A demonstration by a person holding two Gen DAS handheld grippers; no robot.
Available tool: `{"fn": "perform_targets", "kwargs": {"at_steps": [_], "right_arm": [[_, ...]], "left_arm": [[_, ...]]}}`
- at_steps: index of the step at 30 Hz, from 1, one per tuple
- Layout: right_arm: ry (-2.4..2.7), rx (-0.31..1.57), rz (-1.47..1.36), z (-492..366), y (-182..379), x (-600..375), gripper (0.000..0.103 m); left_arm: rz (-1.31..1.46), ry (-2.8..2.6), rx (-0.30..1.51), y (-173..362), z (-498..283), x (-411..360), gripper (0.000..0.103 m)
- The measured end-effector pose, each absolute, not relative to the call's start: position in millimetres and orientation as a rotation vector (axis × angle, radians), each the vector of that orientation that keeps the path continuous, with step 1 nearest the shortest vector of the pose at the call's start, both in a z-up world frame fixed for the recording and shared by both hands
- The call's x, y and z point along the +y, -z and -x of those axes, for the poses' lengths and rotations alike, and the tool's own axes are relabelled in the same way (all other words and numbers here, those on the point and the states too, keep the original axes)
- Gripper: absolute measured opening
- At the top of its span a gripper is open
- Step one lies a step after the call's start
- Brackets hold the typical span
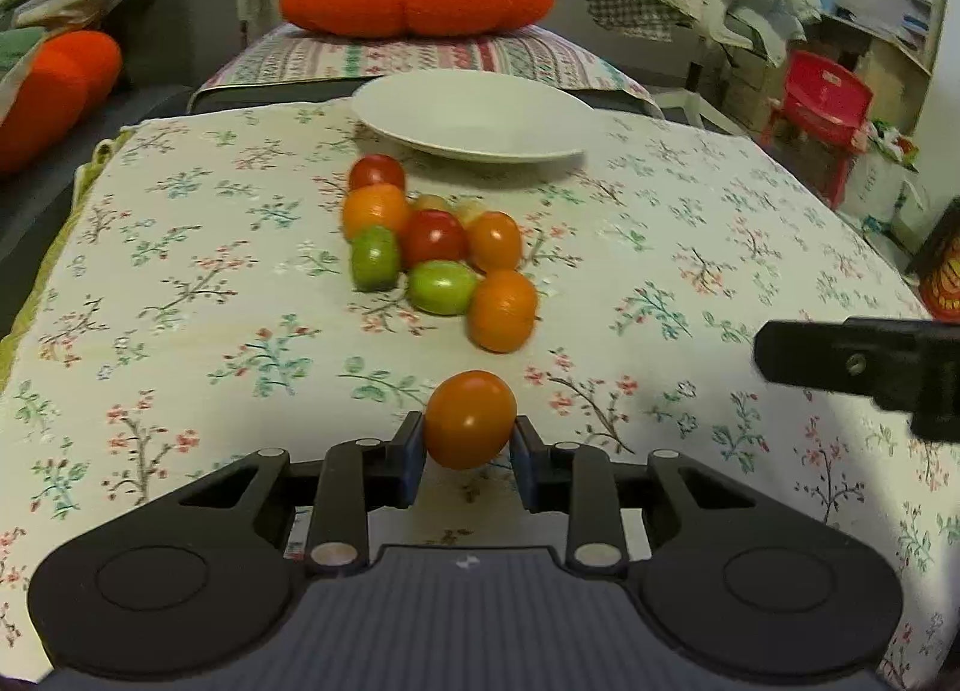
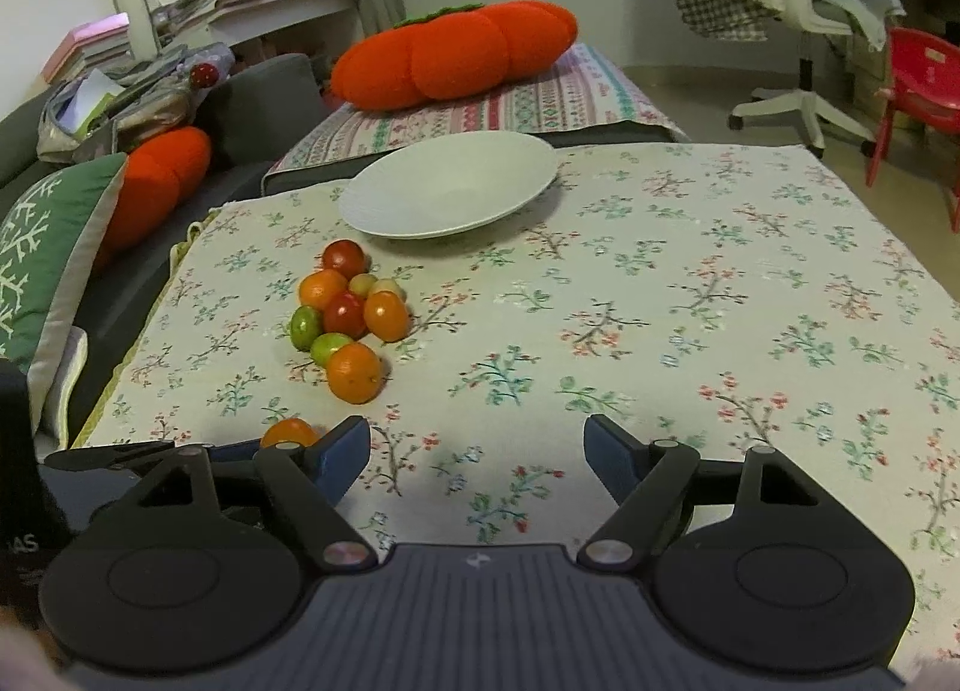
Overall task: Organize fruits
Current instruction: 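Close the left tool on a small orange fruit while the right tool grasps an orange, then carry the held orange fruits in both tools over the white plate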
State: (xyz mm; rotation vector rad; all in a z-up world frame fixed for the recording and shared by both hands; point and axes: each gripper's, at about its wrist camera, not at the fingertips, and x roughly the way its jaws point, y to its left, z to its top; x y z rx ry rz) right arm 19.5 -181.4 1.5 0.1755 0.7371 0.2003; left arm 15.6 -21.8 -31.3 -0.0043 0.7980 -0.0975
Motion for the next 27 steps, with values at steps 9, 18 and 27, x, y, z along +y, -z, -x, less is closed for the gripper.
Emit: {"fn": "perform_targets", "kwargs": {"at_steps": [9,18,27], "right_arm": [[-0.259,0.754,-0.104,-54.1,12.9,-153.2,0.074],[-0.382,0.785,-0.057,-81.4,26.9,-123.4,0.059],[-0.414,0.804,0.005,-100.5,41.3,-104.0,0.030]], "left_arm": [[0.082,0.039,0.810,25.0,-16.6,7.5,0.015],[0.125,0.017,0.830,26.7,-19.5,18.8,0.015],[0.132,0.023,0.834,28.7,-21.3,19.3,0.015]]}}
